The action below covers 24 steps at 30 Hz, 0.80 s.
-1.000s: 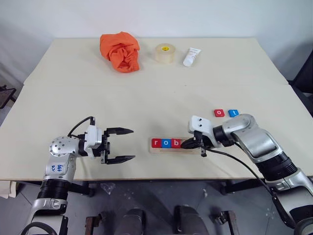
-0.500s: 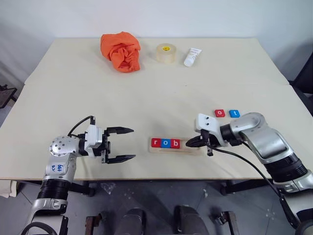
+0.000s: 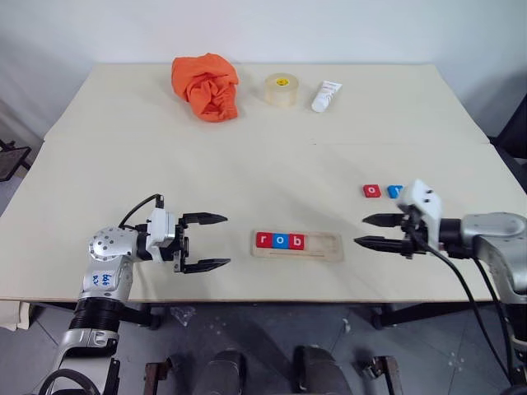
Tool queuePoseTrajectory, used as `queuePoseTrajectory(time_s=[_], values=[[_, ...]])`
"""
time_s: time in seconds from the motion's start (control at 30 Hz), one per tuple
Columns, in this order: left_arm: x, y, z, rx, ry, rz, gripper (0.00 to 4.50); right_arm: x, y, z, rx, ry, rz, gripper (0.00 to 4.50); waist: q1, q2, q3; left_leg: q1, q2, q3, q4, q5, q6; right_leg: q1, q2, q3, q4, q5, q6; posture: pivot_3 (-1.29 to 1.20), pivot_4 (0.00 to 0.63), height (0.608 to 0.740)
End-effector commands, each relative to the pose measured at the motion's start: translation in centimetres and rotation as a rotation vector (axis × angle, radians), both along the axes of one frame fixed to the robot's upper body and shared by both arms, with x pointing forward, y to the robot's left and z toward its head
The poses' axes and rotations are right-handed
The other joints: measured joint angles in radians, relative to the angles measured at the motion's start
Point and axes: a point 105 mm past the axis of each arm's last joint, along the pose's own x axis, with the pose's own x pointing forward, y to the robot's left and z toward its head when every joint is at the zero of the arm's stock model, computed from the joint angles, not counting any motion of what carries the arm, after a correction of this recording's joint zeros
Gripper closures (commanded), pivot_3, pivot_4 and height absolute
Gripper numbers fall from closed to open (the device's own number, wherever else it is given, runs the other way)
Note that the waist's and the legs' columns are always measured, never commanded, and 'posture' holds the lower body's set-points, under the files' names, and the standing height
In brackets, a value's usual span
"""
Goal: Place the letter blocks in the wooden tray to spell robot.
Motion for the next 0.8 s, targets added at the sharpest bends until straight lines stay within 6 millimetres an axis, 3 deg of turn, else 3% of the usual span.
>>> queuePoseTrajectory(time_s=[0.03, 0.3, 0.8], values=[[0.4, -0.2, 0.6, 0.004, -0.032, -0.011, 0.00, -0.4, -2.9, 1.9, 0.027, -0.099, -0.128, 0.01, 0.001, 0.000, 0.000, 0.000, 0.000, 0.000, 0.000, 0.000, 0.000, 0.000, 0.000, 0.000, 0.000, 0.000, 0.000, 0.00, 0.150, 0.740], [0.9, -0.2, 0.8, 0.000, -0.032, -0.020, 0.00, -1.5, -6.9, 1.9, 0.077, -0.211, -0.382, 0.01, -0.002, 0.000, 0.000, 0.001, 0.000, 0.001, 0.000, 0.000, 0.000, 0.000, 0.001, 0.001, 0.002, 0.000, 0.000, 0.00, 0.150, 0.740], [1.4, 0.2, 1.0, 0.011, -0.032, -0.023, 0.00, -2.3, -6.5, 1.9, 0.141, -0.255, -0.457, 0.01, -0.001, 0.000, 0.000, 0.001, -0.001, 0.002, 0.000, 0.000, 0.001, 0.000, 0.001, 0.001, 0.004, 0.000, 0.000, 0.00, 0.150, 0.740]])
